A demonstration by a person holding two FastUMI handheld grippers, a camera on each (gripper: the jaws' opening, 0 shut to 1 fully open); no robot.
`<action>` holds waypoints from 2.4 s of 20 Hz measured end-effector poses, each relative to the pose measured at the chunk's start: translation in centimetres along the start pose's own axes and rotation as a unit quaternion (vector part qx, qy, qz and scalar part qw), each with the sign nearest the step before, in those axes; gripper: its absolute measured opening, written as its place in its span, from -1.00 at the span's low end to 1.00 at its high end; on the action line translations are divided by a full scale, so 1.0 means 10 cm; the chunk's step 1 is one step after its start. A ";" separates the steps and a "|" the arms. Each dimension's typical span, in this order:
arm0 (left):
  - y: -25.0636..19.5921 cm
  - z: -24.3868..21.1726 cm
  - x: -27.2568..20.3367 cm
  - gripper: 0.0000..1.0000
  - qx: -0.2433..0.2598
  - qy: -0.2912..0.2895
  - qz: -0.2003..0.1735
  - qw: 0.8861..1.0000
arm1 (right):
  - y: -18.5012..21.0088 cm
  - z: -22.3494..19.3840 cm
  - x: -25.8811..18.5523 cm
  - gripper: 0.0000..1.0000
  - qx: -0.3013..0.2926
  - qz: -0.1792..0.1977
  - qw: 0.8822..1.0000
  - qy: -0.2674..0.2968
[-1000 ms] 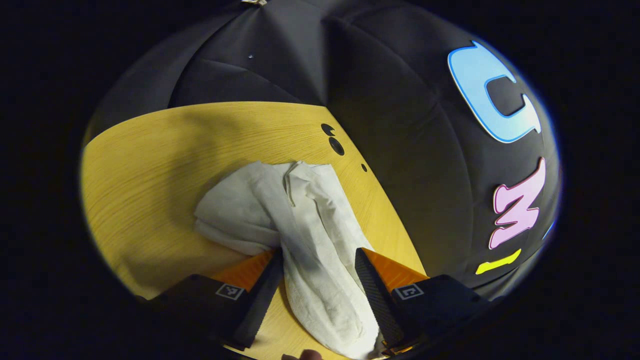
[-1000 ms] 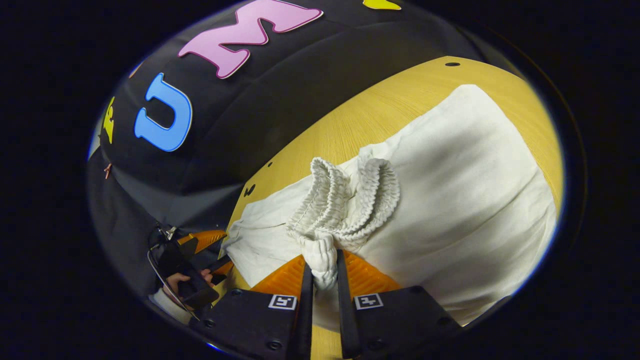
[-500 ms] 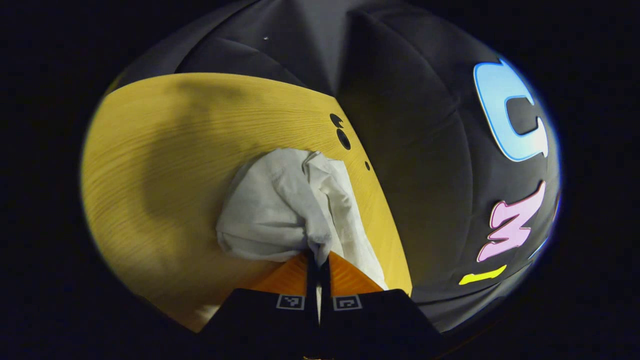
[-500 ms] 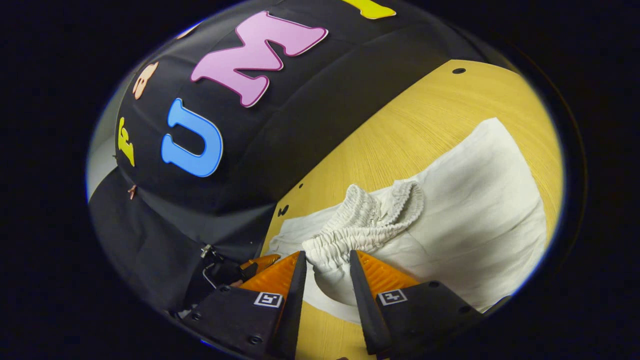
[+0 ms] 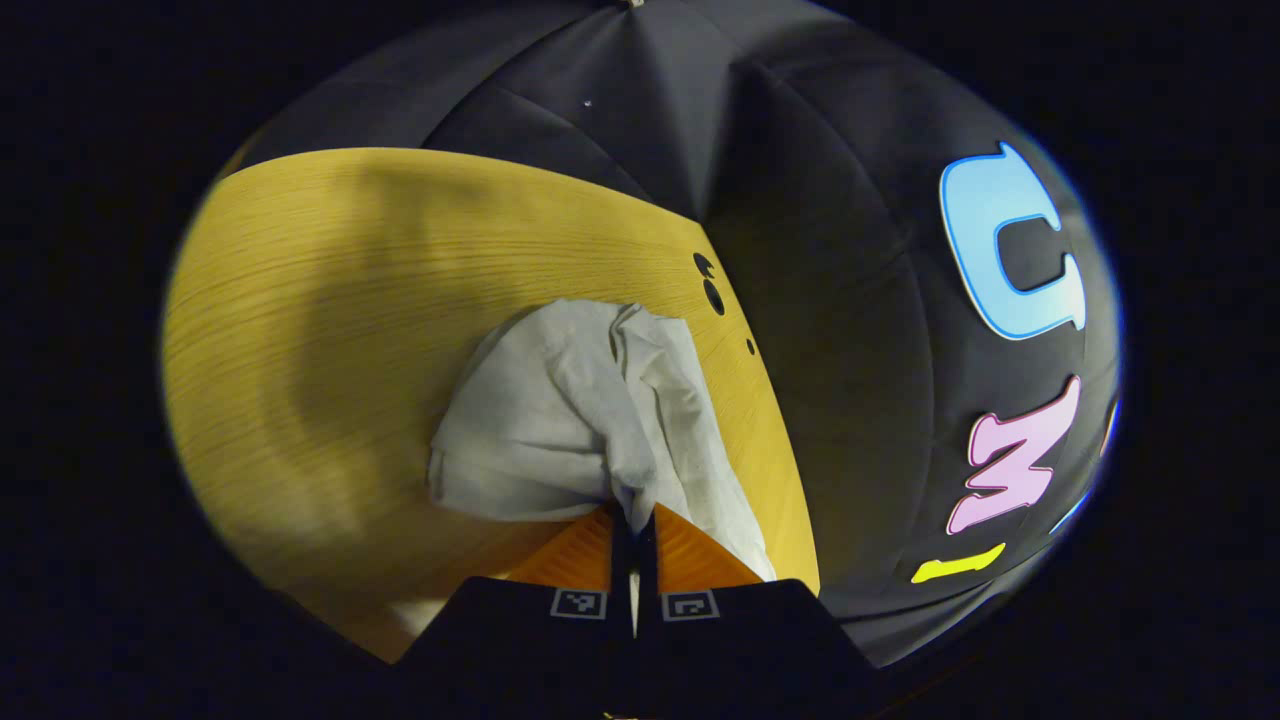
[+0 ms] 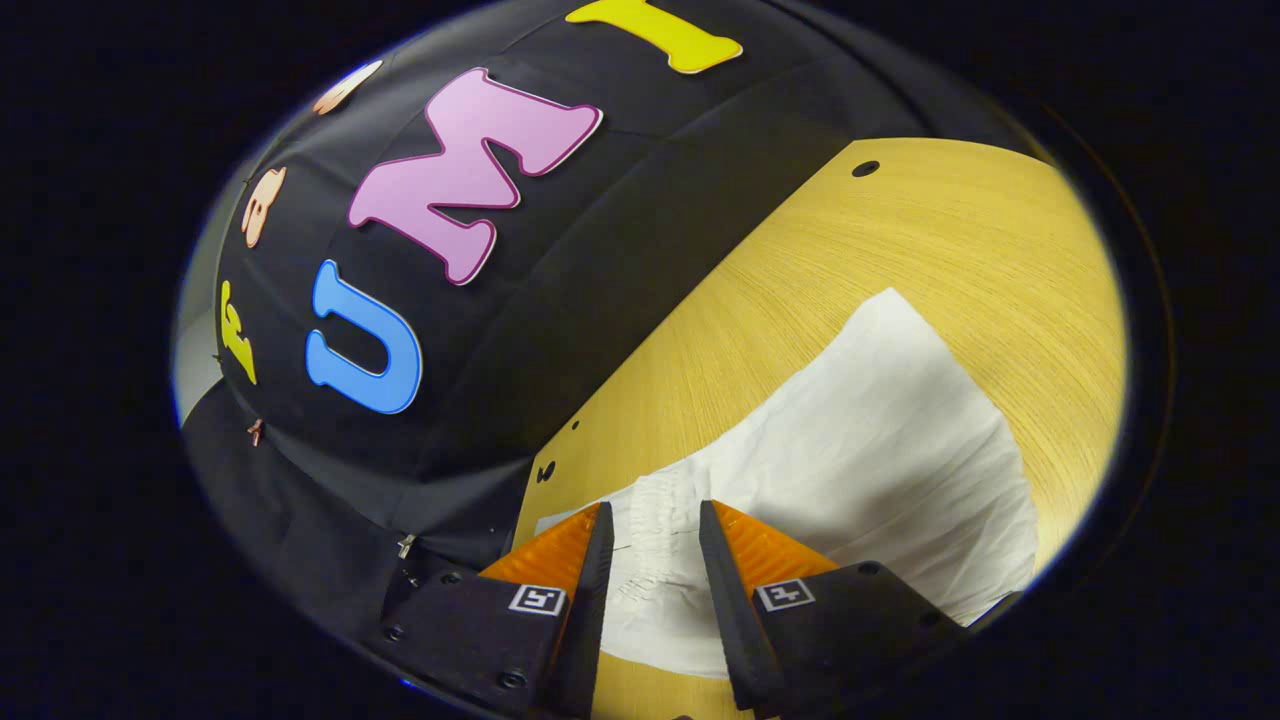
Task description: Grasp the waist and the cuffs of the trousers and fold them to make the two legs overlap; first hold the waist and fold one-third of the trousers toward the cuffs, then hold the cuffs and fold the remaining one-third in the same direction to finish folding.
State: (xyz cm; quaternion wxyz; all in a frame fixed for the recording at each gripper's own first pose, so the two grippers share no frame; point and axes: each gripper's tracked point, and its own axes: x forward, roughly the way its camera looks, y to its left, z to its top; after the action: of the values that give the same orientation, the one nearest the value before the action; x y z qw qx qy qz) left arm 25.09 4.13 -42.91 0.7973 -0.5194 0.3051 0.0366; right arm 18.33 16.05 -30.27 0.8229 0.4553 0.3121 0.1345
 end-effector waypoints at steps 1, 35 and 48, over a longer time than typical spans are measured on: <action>-0.07 0.02 -0.05 -0.89 0.004 -0.008 -0.012 1.000 | -0.04 0.02 -0.03 0.08 0.003 -0.004 1.000 -0.001; -1.40 -3.91 -0.23 -0.88 0.710 0.124 -0.148 0.677 | -1.77 1.81 -1.71 0.08 0.050 -0.059 0.993 -0.086; -1.37 -3.93 -0.19 -0.89 0.923 -0.031 -0.136 0.359 | -1.81 1.89 -1.92 0.08 0.062 -0.057 0.992 -0.099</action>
State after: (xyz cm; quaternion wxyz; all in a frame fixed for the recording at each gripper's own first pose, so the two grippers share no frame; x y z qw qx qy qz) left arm 11.05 -35.06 -41.67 0.7800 0.5091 0.0477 -0.3609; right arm 14.47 -16.19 -30.51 0.8261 0.4979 0.2628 0.0221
